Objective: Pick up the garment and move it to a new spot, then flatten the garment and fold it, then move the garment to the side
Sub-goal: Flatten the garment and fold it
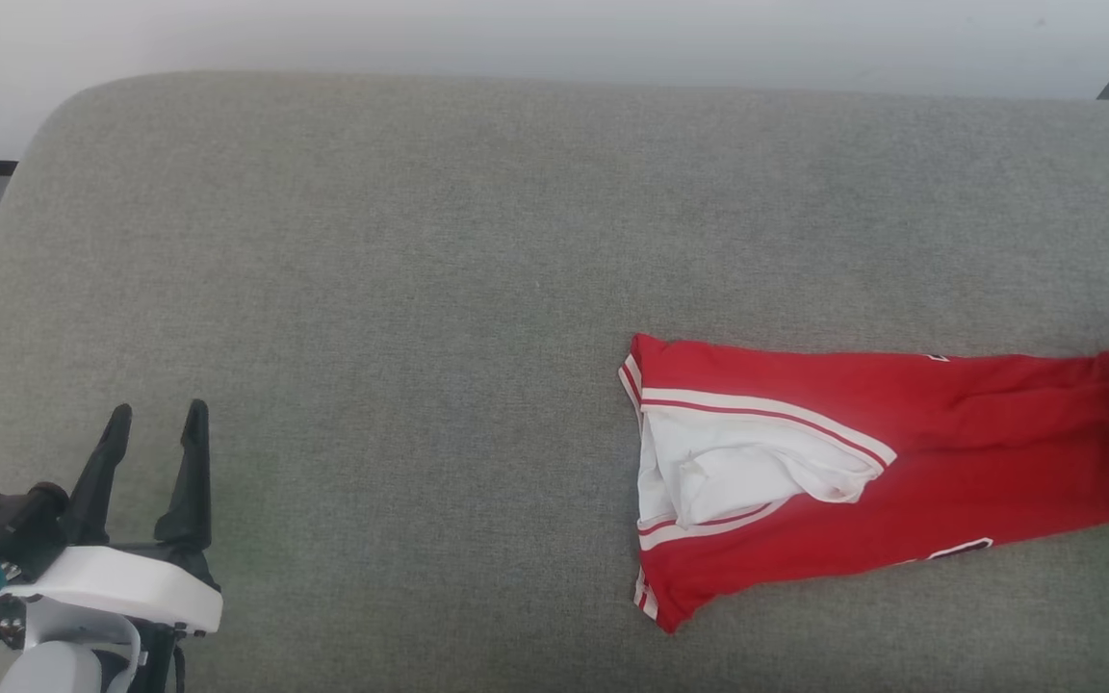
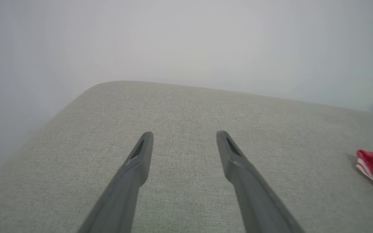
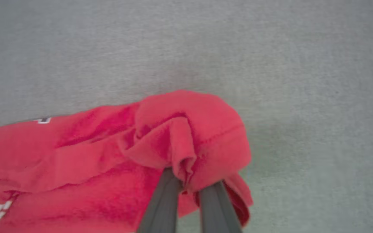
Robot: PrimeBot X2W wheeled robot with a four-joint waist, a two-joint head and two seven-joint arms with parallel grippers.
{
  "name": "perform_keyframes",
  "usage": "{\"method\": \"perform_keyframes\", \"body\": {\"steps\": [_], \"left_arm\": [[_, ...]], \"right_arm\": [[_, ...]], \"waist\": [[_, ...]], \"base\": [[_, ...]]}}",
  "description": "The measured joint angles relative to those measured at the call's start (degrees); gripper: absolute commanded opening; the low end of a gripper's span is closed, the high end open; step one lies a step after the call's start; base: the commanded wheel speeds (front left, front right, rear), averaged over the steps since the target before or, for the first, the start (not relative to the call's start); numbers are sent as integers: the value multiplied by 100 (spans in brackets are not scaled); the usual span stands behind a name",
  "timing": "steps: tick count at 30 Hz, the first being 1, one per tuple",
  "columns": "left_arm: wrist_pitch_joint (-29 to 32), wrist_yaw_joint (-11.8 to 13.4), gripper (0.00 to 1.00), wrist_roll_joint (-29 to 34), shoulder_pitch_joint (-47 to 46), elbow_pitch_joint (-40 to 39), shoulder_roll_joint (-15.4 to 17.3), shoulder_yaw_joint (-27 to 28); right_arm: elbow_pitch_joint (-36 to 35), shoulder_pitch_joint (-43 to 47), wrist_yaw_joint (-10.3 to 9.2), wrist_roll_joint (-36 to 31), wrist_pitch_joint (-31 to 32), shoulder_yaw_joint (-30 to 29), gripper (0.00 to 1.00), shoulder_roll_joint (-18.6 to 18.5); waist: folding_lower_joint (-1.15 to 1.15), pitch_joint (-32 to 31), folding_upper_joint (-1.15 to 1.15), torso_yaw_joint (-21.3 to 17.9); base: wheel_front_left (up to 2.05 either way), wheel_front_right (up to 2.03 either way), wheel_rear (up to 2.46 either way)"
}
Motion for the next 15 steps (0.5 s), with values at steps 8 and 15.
{"method": "perform_keyframes", "body": {"steps": [8, 15], "left_arm": [[1, 0, 100, -1, 3, -15, -3, -54], [0, -1, 100, -57, -1, 11, -11, -202]], "right_arm": [[-1497, 288, -1, 411, 421, 961, 0, 378], [-2108, 283, 0, 452, 654, 1866, 0, 867]], "waist": [[0, -59, 0, 24], [0, -123, 0, 217]], "base": [[0, 0, 0], [0, 0, 0]]}}
